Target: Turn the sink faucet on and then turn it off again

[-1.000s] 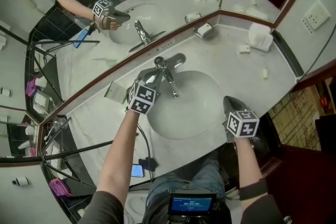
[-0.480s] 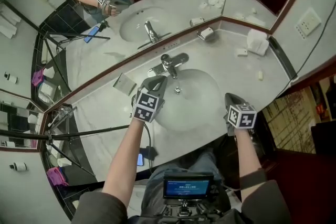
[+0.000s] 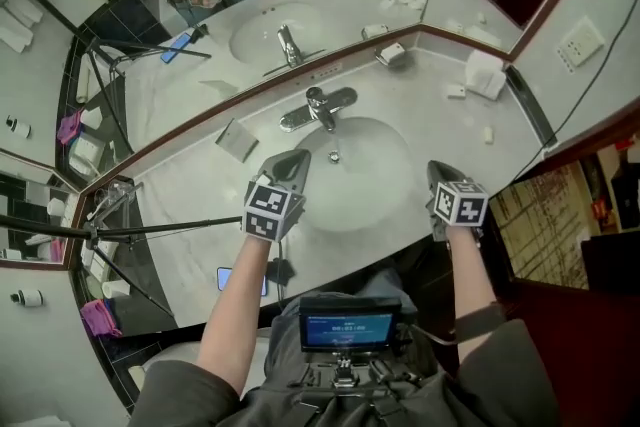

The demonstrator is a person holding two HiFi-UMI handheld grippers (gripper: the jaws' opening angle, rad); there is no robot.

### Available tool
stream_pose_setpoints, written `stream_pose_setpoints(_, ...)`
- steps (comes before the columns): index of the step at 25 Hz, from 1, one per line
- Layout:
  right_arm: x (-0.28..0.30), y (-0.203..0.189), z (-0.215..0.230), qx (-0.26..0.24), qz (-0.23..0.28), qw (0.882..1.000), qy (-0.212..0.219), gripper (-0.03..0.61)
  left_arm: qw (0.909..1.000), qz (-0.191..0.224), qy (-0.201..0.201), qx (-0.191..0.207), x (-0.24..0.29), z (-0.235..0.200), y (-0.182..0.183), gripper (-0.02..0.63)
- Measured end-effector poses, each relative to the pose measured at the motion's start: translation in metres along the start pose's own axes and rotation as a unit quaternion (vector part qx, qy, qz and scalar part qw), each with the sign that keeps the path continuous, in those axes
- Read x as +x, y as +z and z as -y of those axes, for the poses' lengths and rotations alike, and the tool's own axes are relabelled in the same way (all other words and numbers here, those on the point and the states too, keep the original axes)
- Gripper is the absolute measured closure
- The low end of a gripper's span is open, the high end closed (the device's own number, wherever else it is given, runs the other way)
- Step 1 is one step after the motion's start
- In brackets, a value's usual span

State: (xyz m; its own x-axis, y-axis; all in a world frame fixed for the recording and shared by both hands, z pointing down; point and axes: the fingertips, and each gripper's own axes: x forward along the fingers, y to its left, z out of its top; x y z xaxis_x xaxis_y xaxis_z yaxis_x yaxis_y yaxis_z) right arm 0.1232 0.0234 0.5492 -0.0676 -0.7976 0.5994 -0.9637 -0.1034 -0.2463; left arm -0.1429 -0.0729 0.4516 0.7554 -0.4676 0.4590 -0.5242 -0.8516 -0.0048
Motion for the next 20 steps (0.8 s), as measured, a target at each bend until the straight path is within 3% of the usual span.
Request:
stream_pose_setpoints(8,-0.001,-0.005,0.005,-0.005,-0.004,1.0,0.003,0.561,0.9996,0.008,0.018,-0.021,-0.018,0.0,-0.011,0.612)
stream_pose_setpoints(20,0.0,-0.01,0.014,-0.003,-0.01,1.0,-0.003,0.561,0.9996,0.007,0.022,-0.014,-0.018,0.005,-0.019,0.612)
